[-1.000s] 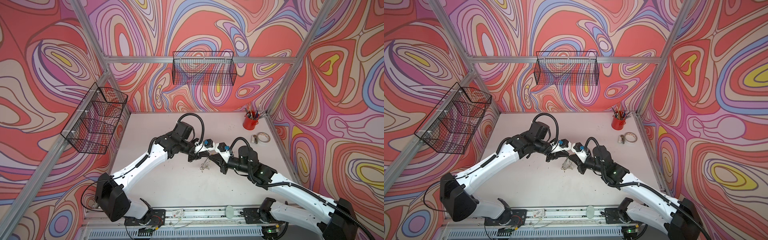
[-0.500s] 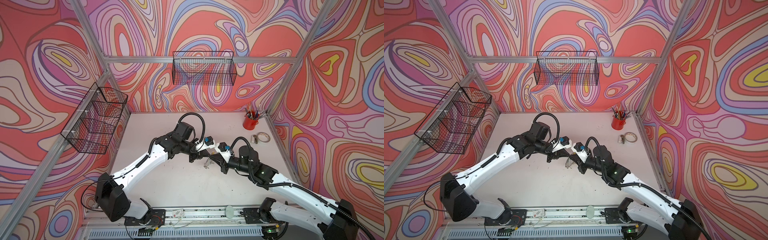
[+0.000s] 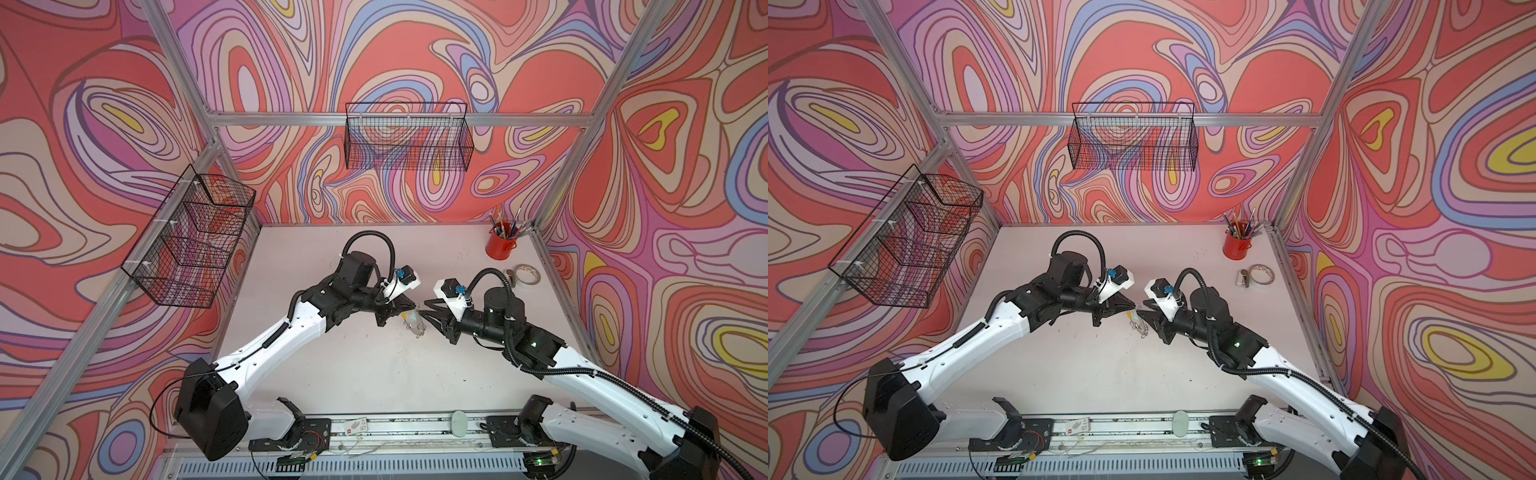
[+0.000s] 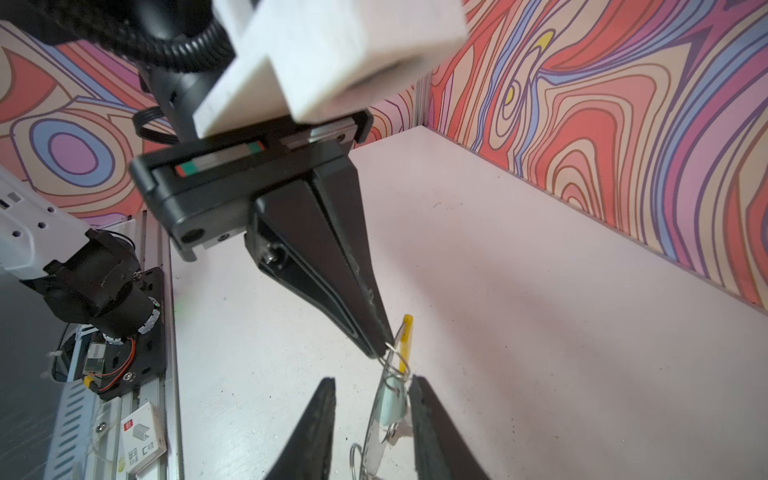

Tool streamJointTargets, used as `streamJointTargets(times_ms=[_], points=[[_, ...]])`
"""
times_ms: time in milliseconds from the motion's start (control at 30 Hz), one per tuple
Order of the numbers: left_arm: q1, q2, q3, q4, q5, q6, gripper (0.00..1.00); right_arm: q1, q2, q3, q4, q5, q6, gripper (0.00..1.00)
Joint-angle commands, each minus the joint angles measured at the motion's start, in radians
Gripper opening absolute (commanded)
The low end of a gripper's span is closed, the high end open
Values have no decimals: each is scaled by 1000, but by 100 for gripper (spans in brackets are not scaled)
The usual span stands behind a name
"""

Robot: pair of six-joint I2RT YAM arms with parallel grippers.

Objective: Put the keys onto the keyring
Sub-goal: 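Lift the hoop with both grippers holding it between them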

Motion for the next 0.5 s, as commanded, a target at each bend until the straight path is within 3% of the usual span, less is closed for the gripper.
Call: streamJointTargets(times_ms=[0,67,167,300,467], points=[[13,-59,-54,182,24,-117,0,-11,-32,28,-20,45,59,42],[13,-78,-93,253,7,-157,0,-34,-27,36,-20,79,99,48],[13,-110,-157,374,-18,-221,0,-94,-1,57,-5,42,157,49],[13,-144,-241,572,-60,-313,0,-208,76,94,19,-135,246,48],[12,-158,-332,822,-100,-426,0,-231,128,94,95,-277,300,46]])
